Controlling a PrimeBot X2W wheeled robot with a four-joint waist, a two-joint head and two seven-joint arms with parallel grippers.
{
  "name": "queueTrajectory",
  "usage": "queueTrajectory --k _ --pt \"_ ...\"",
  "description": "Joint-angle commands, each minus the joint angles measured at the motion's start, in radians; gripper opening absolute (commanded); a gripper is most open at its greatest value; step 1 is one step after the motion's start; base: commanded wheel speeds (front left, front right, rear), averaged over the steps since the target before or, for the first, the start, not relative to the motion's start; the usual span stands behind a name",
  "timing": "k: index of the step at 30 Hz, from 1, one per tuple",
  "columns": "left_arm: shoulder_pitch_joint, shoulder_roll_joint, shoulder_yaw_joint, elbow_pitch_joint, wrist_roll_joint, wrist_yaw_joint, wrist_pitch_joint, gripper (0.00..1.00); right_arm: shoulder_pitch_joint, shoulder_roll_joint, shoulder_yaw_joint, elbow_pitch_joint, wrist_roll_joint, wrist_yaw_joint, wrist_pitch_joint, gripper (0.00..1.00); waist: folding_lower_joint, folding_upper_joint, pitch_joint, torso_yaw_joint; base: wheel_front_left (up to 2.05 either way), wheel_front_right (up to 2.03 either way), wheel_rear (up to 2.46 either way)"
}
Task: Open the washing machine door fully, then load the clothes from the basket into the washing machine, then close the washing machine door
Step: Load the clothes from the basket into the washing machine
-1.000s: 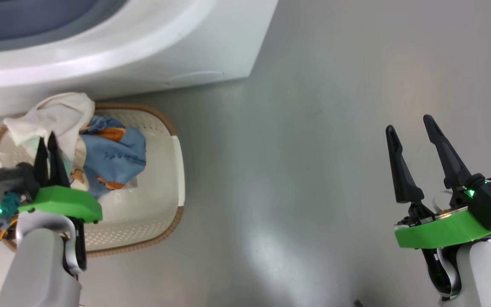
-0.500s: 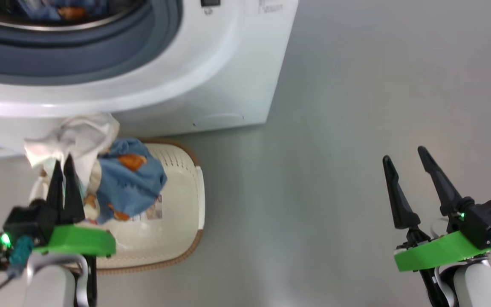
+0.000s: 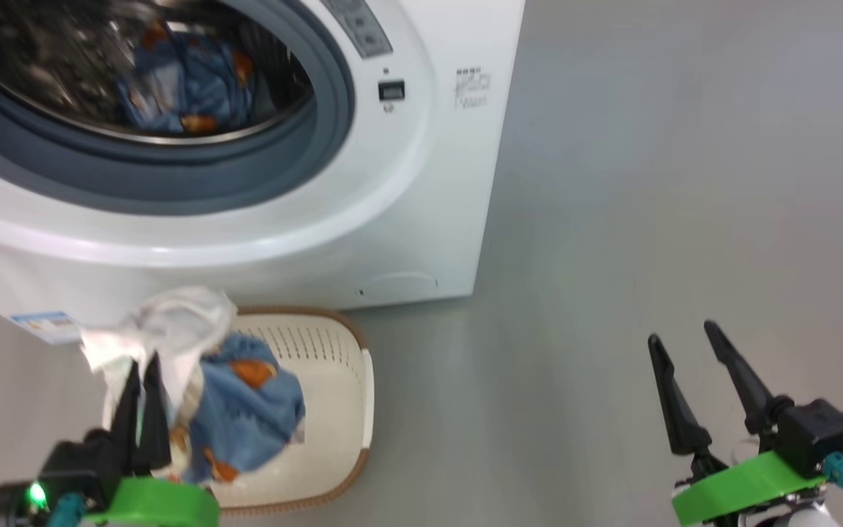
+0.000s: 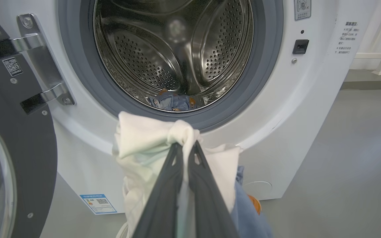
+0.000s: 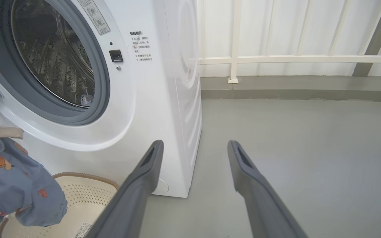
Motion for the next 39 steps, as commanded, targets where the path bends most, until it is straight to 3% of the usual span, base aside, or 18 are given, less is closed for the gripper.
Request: queueTrajectory --k 1,22,39 --pt "0.004 0.025 0.029 -0.033 0.000 0.000 0.003 0.00 0.010 0.000 0.024 -0.019 -0.010 0.009 -0.009 1.00 0.0001 0.0000 -0.063 0.011 0.00 0.00 0.00" --pt "0.155 0.032 0.009 -0.094 -0.036 0.006 0.052 0.00 0.121 0.036 0.030 -0.051 -0.022 0.009 0.040 1.00 0.0001 0.0000 -0.214 0.008 0.00 0.00 0.00" --pt "0.172 0.041 0.004 -0.119 -0.051 0.016 0.063 0.00 0.130 0.051 0.030 -0.052 -0.024 0.009 0.039 1.00 0.0001 0.0000 -0.222 0.005 0.00 0.00 0.00"
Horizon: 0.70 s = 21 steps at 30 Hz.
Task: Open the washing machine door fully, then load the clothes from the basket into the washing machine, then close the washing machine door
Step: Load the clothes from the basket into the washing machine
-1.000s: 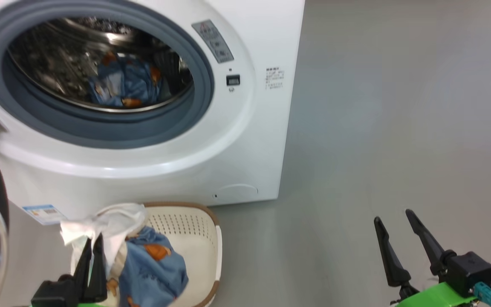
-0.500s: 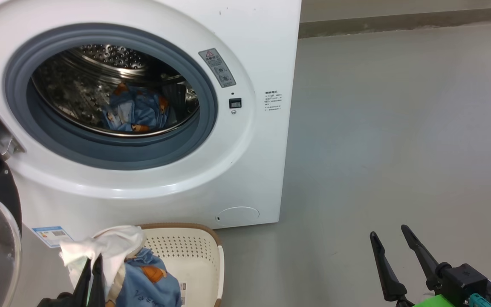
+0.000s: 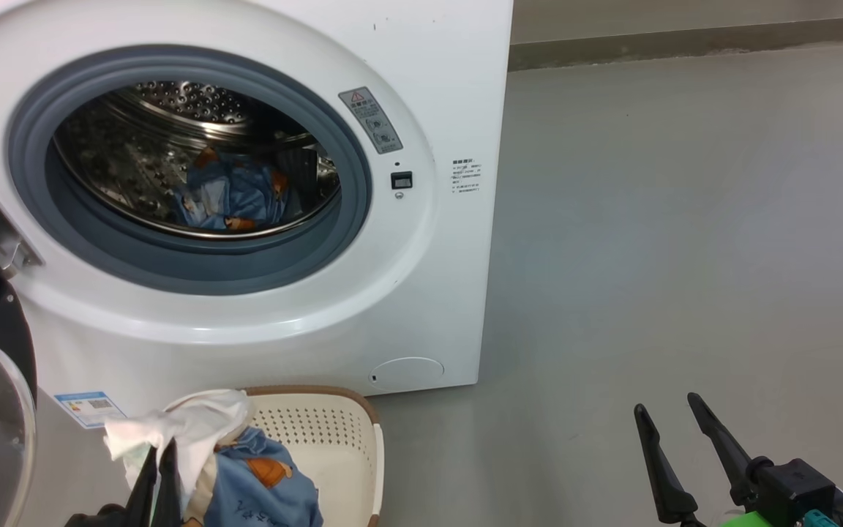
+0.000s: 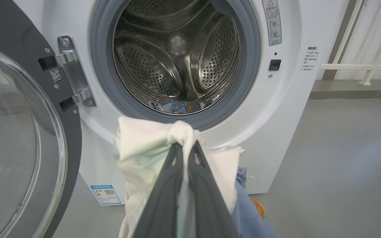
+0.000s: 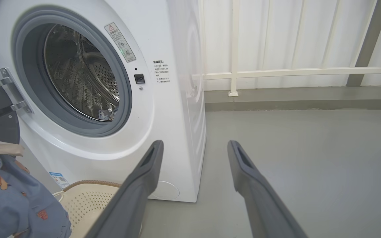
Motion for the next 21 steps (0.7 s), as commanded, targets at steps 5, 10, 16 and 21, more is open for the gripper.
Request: queueTrajectory --k 5,10,16,21 --pt "-0.025 0.016 0.028 -0.036 -0.010 0.010 -0.005 0.00 -0.016 -0.002 0.030 -0.026 -0.014 0.009 0.000 1.00 0.0000 0.0000 0.003 0.003 0.00 0.00 0.00" --pt "-0.029 0.017 0.025 -0.035 -0.015 0.010 -0.008 0.00 -0.018 -0.004 0.029 -0.028 -0.015 0.009 -0.001 1.00 0.0000 0.0000 0.010 0.003 0.00 0.00 0.00" --pt "-0.057 0.014 0.022 -0.022 -0.020 0.010 -0.015 0.00 -0.024 -0.007 0.027 -0.032 -0.009 0.009 0.000 1.00 0.0000 0.0000 0.030 0.002 0.00 0.00 0.00" --pt "-0.103 0.008 0.022 0.014 -0.028 0.008 -0.027 0.00 -0.035 -0.017 0.029 -0.039 -0.007 0.009 0.000 1.00 0.0000 0.0000 0.057 -0.005 0.00 0.00 0.00"
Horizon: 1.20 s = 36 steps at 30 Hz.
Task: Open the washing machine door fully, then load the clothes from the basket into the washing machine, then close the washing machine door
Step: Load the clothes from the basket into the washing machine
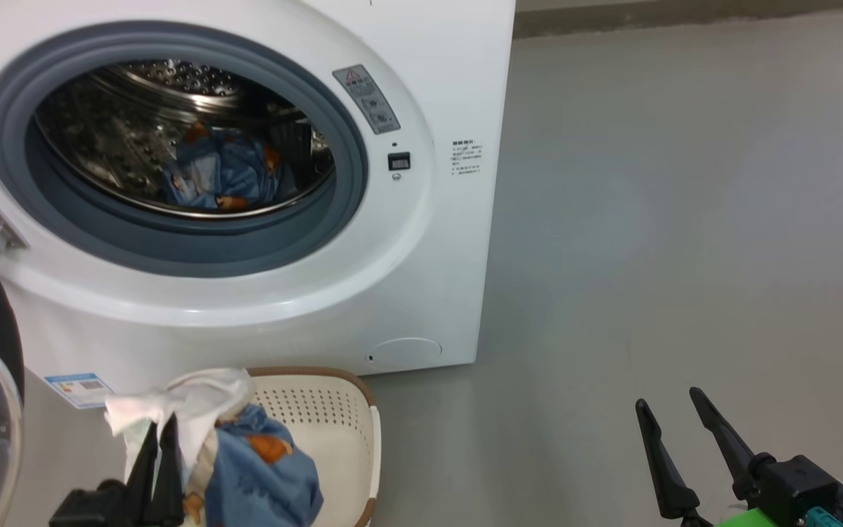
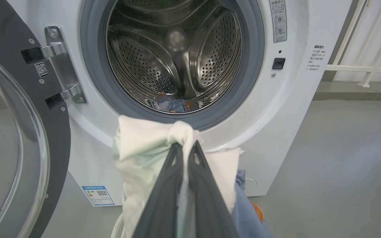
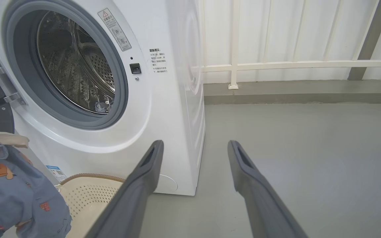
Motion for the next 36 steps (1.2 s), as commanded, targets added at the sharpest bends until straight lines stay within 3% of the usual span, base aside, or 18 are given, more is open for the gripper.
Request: queueTrajectory --k 1,13,20,27,36 --pt "-0.065 0.008 0.036 -0.005 -0.009 0.005 -0.017 0.00 -0.037 -0.014 0.029 -0.030 -0.001 0.009 0.000 1.00 0.0000 0.0000 0.017 -0.005 0.00 0.00 0.00" --pt "-0.278 -0.007 0.039 0.169 -0.041 -0.028 -0.040 0.00 -0.090 -0.038 0.033 -0.057 0.012 0.009 0.000 1.00 0.0000 0.0000 0.164 -0.018 0.00 0.00 0.00" --pt "-0.505 0.004 0.076 0.326 -0.085 -0.059 -0.053 0.00 -0.156 -0.053 0.035 -0.068 0.023 0.009 -0.016 1.00 0.0000 0.0000 0.301 -0.046 0.00 0.00 0.00" --pt "-0.713 0.051 0.110 0.450 -0.129 -0.095 -0.008 0.00 -0.218 -0.057 0.046 -0.057 0.038 0.009 -0.034 1.00 0.0000 0.0000 0.401 -0.080 0.00 0.00 0.00" --pt "-0.974 0.156 0.104 0.564 -0.136 -0.131 0.155 0.00 -0.294 -0.041 0.069 -0.025 0.058 0.009 -0.049 1.00 0.0000 0.0000 0.502 -0.136 0.00 0.00 0.00"
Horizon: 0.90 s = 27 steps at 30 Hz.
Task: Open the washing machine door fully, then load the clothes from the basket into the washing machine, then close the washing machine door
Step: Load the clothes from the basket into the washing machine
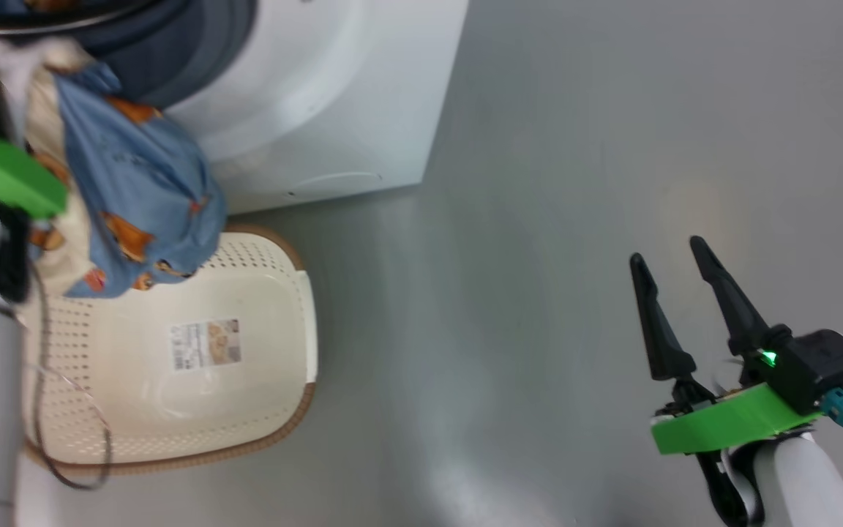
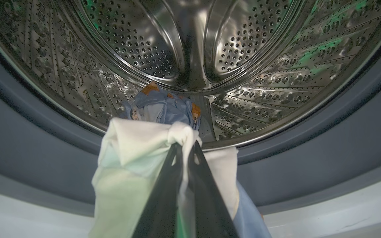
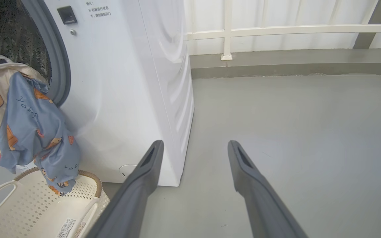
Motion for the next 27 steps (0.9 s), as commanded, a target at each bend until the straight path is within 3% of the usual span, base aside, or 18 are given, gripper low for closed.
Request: queueTrajectory --k 1,9,14,21,27 --pt "-0.063 0.071 0.015 -0.007 0.012 -0.007 0.037 0.00 -0.016 0.006 0.036 -0.013 0.025 0.009 -0.011 1.00 -0.0002 -0.0001 0.063 -0.053 0.00 0.00 0.00" --pt "-0.259 0.174 -0.008 0.035 0.031 -0.021 0.225 0.00 -0.078 0.036 0.070 -0.018 0.057 0.009 -0.012 1.00 -0.0002 -0.0001 0.155 -0.128 0.00 0.00 0.00" --pt "-0.342 0.240 0.000 0.022 0.043 -0.008 0.274 0.00 -0.106 0.049 0.093 -0.014 0.075 0.009 -0.012 1.00 -0.0002 -0.0001 0.204 -0.181 0.00 0.00 0.00" --pt "-0.437 0.308 0.054 0.005 0.039 0.034 0.216 0.00 -0.129 0.058 0.122 -0.004 0.098 0.009 -0.012 1.00 -0.0002 -0.0001 0.249 -0.248 0.00 0.00 0.00" --pt "-0.511 0.351 0.083 -0.014 0.064 0.063 0.054 0.00 -0.143 0.060 0.146 0.000 0.113 0.009 -0.012 1.00 -0.0002 -0.0001 0.276 -0.293 0.00 0.00 0.00"
